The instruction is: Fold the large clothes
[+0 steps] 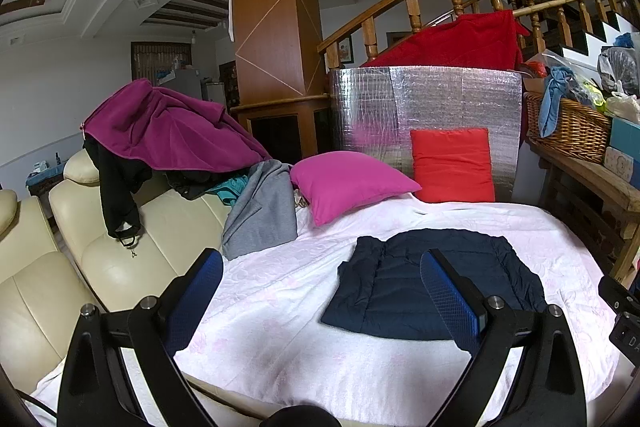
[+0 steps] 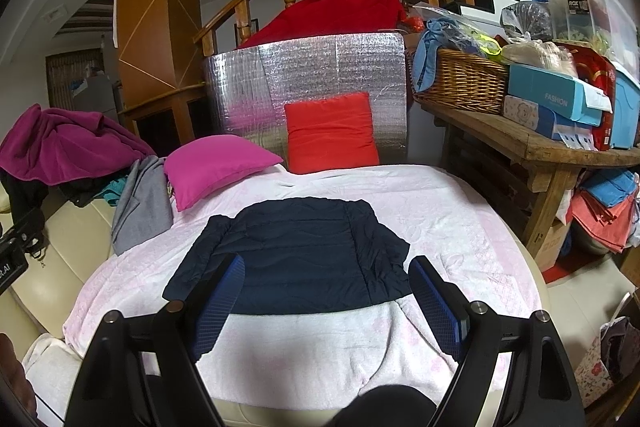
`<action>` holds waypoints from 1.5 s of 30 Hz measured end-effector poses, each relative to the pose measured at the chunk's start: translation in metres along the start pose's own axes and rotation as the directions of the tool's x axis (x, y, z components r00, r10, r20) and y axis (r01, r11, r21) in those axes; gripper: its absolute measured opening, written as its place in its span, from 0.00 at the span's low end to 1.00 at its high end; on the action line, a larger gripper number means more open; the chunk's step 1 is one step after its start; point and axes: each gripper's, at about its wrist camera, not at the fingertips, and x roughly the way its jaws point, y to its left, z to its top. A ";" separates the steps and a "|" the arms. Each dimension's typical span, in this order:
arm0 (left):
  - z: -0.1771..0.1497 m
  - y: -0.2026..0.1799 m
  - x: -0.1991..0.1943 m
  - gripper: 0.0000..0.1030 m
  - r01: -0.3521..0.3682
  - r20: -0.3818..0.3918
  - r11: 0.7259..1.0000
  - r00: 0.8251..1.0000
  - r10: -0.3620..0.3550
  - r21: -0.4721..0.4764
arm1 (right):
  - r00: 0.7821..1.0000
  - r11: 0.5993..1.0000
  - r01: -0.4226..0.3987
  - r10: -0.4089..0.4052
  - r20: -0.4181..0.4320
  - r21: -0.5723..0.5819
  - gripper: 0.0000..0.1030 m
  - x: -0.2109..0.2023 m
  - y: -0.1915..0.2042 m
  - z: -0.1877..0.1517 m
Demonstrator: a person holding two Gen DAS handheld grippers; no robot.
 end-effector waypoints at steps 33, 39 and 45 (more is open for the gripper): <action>0.015 -0.020 0.062 0.96 0.006 -0.051 1.000 0.999 -0.005 0.026 | 0.998 1.000 -0.003 0.002 -0.070 -0.012 0.84 0.074 0.011 0.022; 0.016 -0.025 0.077 0.96 0.005 -0.067 1.000 0.998 -0.003 0.027 | 0.997 1.000 -0.008 0.007 -0.082 -0.009 0.84 0.092 0.012 0.027; 0.017 -0.026 0.093 0.96 0.038 -0.083 0.999 0.996 -0.036 0.024 | 0.995 1.000 -0.002 0.001 -0.098 -0.009 0.84 0.109 0.012 0.028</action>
